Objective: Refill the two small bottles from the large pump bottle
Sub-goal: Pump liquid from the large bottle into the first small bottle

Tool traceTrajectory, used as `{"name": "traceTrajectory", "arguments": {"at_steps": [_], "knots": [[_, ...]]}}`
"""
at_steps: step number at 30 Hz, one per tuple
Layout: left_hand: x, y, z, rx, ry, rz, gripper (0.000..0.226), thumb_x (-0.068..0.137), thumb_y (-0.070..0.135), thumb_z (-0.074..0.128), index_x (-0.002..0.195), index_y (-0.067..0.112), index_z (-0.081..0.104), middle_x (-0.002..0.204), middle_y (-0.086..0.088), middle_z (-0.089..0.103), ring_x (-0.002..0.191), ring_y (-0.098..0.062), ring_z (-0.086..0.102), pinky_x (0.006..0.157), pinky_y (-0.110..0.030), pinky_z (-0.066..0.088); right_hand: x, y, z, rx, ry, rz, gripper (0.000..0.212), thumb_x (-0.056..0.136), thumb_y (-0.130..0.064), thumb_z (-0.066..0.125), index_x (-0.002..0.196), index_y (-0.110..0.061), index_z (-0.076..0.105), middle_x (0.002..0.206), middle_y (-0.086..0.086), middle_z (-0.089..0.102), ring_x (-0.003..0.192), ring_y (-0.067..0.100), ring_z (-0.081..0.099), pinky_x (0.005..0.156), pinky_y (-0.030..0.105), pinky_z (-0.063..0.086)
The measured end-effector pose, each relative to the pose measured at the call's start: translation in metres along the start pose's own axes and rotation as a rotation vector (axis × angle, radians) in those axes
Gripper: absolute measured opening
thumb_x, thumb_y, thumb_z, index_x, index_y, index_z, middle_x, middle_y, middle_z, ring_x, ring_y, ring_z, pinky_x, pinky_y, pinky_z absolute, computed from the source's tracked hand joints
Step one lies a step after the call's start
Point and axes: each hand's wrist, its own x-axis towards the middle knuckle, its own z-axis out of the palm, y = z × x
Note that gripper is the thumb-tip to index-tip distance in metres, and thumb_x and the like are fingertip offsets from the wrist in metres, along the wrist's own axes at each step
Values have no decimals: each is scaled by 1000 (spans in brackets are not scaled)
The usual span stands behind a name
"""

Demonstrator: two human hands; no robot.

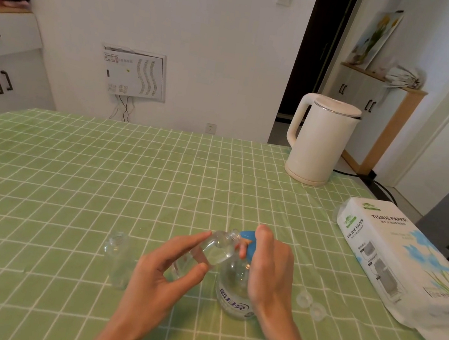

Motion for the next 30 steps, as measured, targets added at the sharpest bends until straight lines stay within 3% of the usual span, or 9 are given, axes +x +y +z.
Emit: {"name": "traceTrajectory", "arguments": {"at_steps": [7,12,17,30], "knots": [[0,1,1,-1,-1,6,47,84,36,74,127,55,68,122,17,76,124,-4,67,105,-14,47,0,0,0,2,5,20,60,83,-66,28,47,-29,58,58,-11,70,47,4,50,63,35,43],[0,1,1,-10,-1,9,47,84,35,74,126,54,69,125,18,75,125,-4,67,106,-13,47,1,0,0,-14,11,10,54,79,-61,30,48,-27,59,70,-9,78,56,7,60,66,38,48],[0,0,2,-18,-2,11,46,83,34,74,126,51,69,126,18,75,125,-5,67,106,-14,47,-1,0,0,-3,6,22,60,84,-66,28,48,-28,58,63,-8,73,48,7,49,61,36,44],[1,-4,1,-16,10,21,47,84,33,76,127,51,69,125,16,75,122,-7,69,106,-16,48,1,-1,0,-4,-2,2,54,80,-61,30,48,-27,58,66,-8,75,53,3,56,65,36,44]]}}
